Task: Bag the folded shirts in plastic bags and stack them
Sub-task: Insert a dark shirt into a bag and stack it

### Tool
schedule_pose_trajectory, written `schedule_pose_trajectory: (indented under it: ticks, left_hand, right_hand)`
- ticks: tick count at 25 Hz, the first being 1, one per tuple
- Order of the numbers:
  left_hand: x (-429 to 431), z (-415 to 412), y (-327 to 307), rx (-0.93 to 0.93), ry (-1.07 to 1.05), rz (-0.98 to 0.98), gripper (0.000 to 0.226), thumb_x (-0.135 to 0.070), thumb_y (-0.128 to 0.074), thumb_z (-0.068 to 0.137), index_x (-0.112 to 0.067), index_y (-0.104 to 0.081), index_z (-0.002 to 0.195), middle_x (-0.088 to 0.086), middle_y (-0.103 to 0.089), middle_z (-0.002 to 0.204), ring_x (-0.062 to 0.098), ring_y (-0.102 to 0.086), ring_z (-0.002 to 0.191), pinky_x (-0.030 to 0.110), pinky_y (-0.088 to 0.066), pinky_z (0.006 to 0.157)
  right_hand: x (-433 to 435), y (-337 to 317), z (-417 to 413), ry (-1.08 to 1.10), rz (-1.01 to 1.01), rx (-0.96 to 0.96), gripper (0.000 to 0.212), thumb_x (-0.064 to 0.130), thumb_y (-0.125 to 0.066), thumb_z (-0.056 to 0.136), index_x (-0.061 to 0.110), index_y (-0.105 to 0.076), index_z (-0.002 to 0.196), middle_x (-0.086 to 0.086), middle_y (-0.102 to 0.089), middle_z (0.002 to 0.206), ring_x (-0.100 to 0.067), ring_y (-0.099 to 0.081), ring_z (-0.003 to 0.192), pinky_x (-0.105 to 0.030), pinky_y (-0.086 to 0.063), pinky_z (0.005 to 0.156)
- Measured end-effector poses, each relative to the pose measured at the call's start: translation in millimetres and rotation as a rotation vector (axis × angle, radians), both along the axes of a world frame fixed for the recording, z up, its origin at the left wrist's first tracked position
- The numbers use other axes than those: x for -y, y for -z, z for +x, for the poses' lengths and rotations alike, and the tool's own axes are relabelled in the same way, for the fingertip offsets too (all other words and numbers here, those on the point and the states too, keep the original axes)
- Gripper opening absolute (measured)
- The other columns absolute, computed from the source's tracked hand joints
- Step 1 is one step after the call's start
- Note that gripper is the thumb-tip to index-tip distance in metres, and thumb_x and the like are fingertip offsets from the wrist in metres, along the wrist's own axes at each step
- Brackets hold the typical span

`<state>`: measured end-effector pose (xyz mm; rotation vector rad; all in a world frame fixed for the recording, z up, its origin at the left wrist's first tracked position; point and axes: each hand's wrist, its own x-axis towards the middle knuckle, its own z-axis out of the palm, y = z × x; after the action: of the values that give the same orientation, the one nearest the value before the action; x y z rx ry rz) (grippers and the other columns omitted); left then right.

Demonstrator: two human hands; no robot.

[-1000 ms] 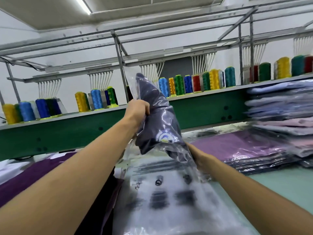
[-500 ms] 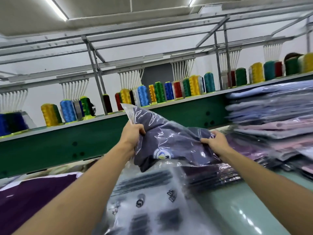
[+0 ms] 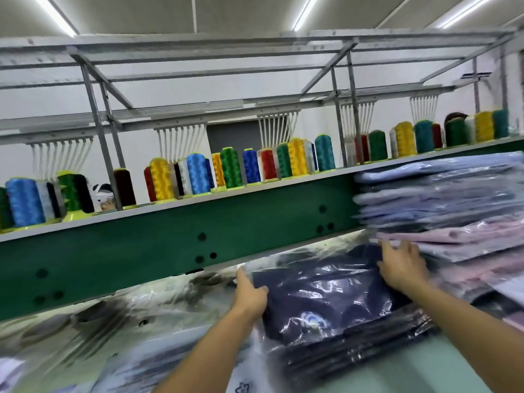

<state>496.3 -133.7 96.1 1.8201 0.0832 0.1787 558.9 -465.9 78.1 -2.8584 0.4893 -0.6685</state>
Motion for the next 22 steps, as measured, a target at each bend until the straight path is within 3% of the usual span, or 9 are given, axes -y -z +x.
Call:
schedule_pose_trajectory:
  ticks: [2, 3, 5, 6, 9, 11, 13, 18, 22]
  left_hand:
    - [4.0, 10.7, 1.6, -0.018, -0.064, 0.415, 0.039, -0.005, -0.049, 0.096, -0.012, -0.049, 0.135, 0.009, -0.061, 0.124, 0.029, -0.058, 0.114, 0.04, -0.048, 0.101]
    - [7.4, 13.4, 1.8, -0.027, -0.111, 0.663, 0.034, -0.009, -0.048, 0.094, -0.013, -0.053, 0.128, 0.013, -0.06, 0.129, 0.032, -0.055, 0.119, 0.04, -0.046, 0.102]
    - [16.5, 17.3, -1.3, -0.03, -0.172, 1.023, 0.048, -0.017, -0.049, 0.091, -0.021, -0.045, 0.139, 0.016, -0.039, 0.151, 0.037, -0.033, 0.14, 0.046, -0.034, 0.112]
    - [23.5, 20.5, -2.4, -0.004, -0.151, 1.091, 0.056, -0.022, -0.048, 0.093, -0.026, -0.037, 0.148, 0.015, -0.026, 0.159, 0.038, -0.02, 0.146, 0.05, -0.023, 0.117]
    - [47.1, 36.4, -1.7, -0.028, 0.052, 1.042, 0.062, -0.054, -0.033, 0.098, -0.04, -0.017, 0.157, 0.005, -0.009, 0.167, 0.041, -0.008, 0.151, 0.058, -0.006, 0.121]
    - [57.5, 49.3, 4.1, -0.125, 0.078, 1.023, 0.076, -0.082, -0.02, 0.087, -0.049, -0.01, 0.155, -0.002, -0.002, 0.168, 0.044, -0.001, 0.151, 0.062, 0.001, 0.119]
    - [60.6, 59.0, 9.6, -0.171, 0.062, 1.059, 0.091, -0.095, -0.013, 0.073, -0.053, -0.005, 0.153, -0.005, 0.003, 0.167, 0.045, 0.004, 0.151, 0.067, 0.007, 0.113]
    - [52.8, 81.6, 19.6, -0.165, 0.182, 1.164, 0.118, -0.106, 0.007, 0.043, -0.058, 0.004, 0.151, -0.008, 0.013, 0.166, 0.037, 0.01, 0.152, 0.07, 0.001, 0.115]
    - [49.2, 81.6, 27.7, -0.168, 0.168, 1.127, 0.126, -0.107, 0.001, 0.046, -0.045, 0.007, 0.156, -0.006, 0.014, 0.166, 0.033, 0.005, 0.153, 0.065, -0.003, 0.118]
  right_hand:
    - [-4.1, 1.6, 8.5, -0.087, -0.214, 0.001, 0.058, 0.036, -0.055, 0.095, 0.036, -0.034, 0.149, -0.014, -0.036, 0.149, -0.037, -0.034, 0.137, -0.046, -0.037, 0.108]
    - [-9.0, 3.8, 13.5, -0.176, -0.238, -0.022, 0.056, 0.04, -0.048, 0.098, 0.041, -0.031, 0.152, -0.011, -0.035, 0.153, -0.036, -0.032, 0.141, -0.047, -0.034, 0.112]
    - [-19.8, 7.7, 21.8, -0.297, -0.143, -0.164, 0.055, 0.058, -0.029, 0.101, 0.05, -0.02, 0.154, -0.009, -0.025, 0.163, -0.036, -0.025, 0.147, -0.051, -0.023, 0.118]
    - [-22.6, 10.1, 25.9, -0.31, -0.078, -0.259, 0.059, 0.07, -0.023, 0.097, 0.055, -0.014, 0.154, -0.008, -0.016, 0.167, -0.037, -0.017, 0.151, -0.054, -0.015, 0.12]
    - [-22.3, 15.3, 37.7, -0.307, 0.05, -0.402, 0.077, 0.093, -0.013, 0.078, 0.066, -0.003, 0.149, -0.005, -0.002, 0.17, -0.042, -0.002, 0.153, -0.063, 0.0, 0.117]
    - [-19.7, 14.4, 44.1, -0.309, 0.088, -0.416, 0.082, 0.097, -0.01, 0.073, 0.066, -0.002, 0.148, -0.004, 0.001, 0.17, -0.041, 0.0, 0.154, -0.064, 0.002, 0.119]
    - [-18.0, 11.5, 47.6, -0.308, 0.113, -0.414, 0.083, 0.097, -0.011, 0.073, 0.065, -0.002, 0.149, -0.003, 0.003, 0.17, -0.04, 0.001, 0.154, -0.063, 0.002, 0.119]
    - [-13.8, 12.3, 55.3, -0.28, 0.112, -0.456, 0.082, 0.094, -0.016, 0.079, 0.06, 0.003, 0.152, -0.003, 0.009, 0.169, -0.042, 0.003, 0.154, -0.062, 0.001, 0.119]
    - [-14.8, 16.6, 57.1, -0.276, 0.09, -0.457, 0.08, 0.091, -0.018, 0.082, 0.059, 0.007, 0.152, -0.002, 0.011, 0.169, -0.04, 0.003, 0.154, -0.061, 0.001, 0.12]
